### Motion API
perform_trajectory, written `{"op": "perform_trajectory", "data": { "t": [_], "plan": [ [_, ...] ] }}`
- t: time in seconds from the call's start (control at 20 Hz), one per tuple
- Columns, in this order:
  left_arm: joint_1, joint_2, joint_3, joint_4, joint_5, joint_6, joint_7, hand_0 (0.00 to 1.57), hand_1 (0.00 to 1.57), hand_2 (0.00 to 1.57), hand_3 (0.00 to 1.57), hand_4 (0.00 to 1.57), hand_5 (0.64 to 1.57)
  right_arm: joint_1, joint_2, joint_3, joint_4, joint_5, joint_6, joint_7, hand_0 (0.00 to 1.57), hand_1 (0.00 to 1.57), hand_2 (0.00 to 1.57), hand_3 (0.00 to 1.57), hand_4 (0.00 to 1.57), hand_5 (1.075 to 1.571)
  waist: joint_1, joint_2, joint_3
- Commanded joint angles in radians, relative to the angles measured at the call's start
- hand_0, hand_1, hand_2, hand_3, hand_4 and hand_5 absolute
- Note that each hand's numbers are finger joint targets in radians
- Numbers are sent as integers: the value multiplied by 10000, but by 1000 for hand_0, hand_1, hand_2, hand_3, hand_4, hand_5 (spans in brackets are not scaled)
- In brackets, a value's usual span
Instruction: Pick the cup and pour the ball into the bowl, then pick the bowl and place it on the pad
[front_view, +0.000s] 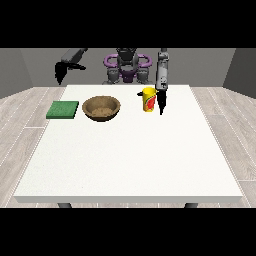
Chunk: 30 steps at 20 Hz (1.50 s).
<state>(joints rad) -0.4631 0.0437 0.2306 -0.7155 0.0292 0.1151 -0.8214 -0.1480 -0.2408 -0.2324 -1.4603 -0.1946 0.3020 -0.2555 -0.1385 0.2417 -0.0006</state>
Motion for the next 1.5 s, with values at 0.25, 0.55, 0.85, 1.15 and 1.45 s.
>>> {"op": "perform_trajectory", "data": {
  "t": [0.25,0.55,0.85,1.15,1.45],
  "plan": [
    [-554,27,-242,1253,-878,1690,-1153,1018,1018,1101,888,1467,776,-412,-309,-231,343,-164,363,-311,0,0,0,0,0,1570,-502,500,6],
    [-299,-30,-76,1179,-1241,3023,-1788,1323,1323,1571,1571,1477,1250,-774,-475,-339,-140,-268,291,-186,0,0,0,0,0,1570,-637,1039,-2],
    [519,303,-1621,431,-2704,3195,828,1341,1341,1571,1571,1532,1304,227,-1017,-849,1759,-359,698,521,0,0,0,0,0,1570,310,-2026,25],
    [-1613,3298,-1820,772,-4242,3419,3784,1450,1450,1571,1571,1571,1291,55,-748,-690,1990,-282,672,231,0,0,0,0,0,1569,121,-2050,41],
    [-2330,2911,-2945,604,-5694,3264,5937,1473,1473,1571,1571,1571,1278,-104,-822,-743,2696,-233,635,492,0,0,0,0,0,1568,434,-2615,13]
  ]
}}
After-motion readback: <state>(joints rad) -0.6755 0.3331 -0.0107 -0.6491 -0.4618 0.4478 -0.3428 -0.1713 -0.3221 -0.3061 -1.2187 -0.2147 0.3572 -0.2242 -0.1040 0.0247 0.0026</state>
